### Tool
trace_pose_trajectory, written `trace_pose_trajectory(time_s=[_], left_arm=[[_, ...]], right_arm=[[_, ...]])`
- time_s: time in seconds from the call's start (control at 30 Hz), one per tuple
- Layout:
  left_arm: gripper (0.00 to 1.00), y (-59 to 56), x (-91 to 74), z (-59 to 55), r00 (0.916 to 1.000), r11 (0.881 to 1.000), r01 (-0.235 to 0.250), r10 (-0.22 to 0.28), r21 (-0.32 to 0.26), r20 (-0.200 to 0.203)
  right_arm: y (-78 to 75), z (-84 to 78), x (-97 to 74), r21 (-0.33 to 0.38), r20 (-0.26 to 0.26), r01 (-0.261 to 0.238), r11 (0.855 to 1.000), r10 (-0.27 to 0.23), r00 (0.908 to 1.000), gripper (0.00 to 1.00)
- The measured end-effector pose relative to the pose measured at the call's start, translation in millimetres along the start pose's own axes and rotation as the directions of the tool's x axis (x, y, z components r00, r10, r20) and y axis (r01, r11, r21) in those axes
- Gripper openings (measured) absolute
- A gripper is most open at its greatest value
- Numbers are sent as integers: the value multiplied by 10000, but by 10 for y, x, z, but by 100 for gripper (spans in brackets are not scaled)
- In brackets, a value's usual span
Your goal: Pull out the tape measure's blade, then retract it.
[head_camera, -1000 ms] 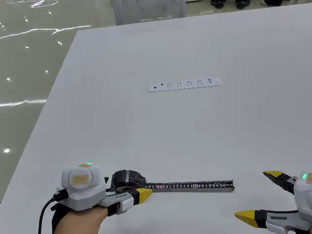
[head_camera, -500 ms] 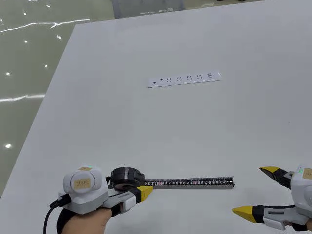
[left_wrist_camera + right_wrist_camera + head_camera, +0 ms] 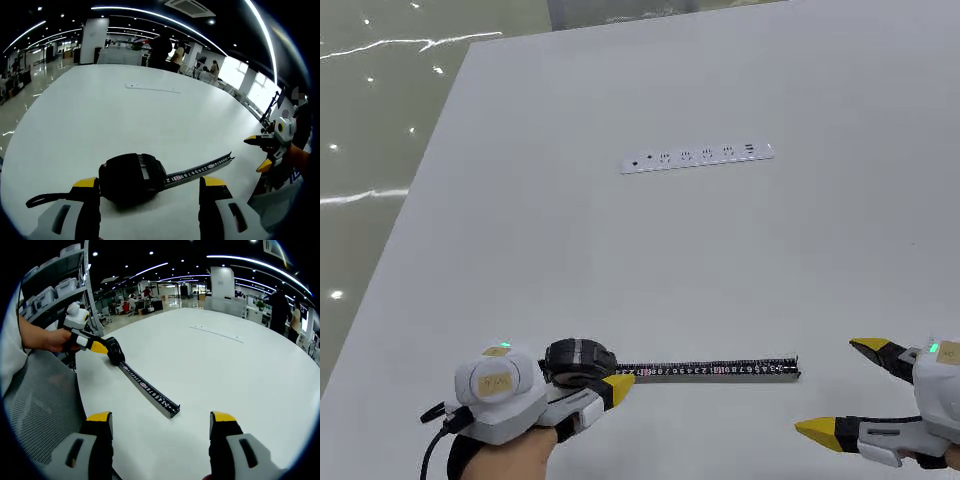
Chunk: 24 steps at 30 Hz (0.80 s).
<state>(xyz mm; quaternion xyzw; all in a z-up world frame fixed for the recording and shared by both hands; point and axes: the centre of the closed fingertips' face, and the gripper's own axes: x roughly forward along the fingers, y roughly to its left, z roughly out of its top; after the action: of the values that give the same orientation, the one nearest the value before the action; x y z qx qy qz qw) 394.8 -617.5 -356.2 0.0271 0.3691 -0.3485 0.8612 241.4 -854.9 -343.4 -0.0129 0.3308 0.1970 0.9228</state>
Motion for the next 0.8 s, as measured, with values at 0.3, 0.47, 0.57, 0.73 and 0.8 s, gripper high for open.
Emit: trace_pose_trajectory(time_s=[0.3,0.47,0.57,0.73,0.8], left_arm=[[75,52,49,-6,9969,9969,-781,781,-120,-12],[73,75,60,-2,9940,9939,-1079,1082,-246,134],[73,90,78,-17,9935,9930,-1138,1139,-304,29],[71,123,98,-10,9923,9902,-1238,1238,-649,-44],[71,132,109,-9,9914,9880,-1312,1311,-816,-66]], right_arm=[[32,-50,74,-99,-131,-204,9997,203,9997,78],[33,-45,100,-138,-148,-296,9995,294,9995,78],[22,-41,114,-128,-146,-334,9994,332,9993,77],[-7,-50,152,-166,-147,-376,9992,374,9992,77],[-10,-48,170,-188,-138,-418,9989,416,9990,77]])
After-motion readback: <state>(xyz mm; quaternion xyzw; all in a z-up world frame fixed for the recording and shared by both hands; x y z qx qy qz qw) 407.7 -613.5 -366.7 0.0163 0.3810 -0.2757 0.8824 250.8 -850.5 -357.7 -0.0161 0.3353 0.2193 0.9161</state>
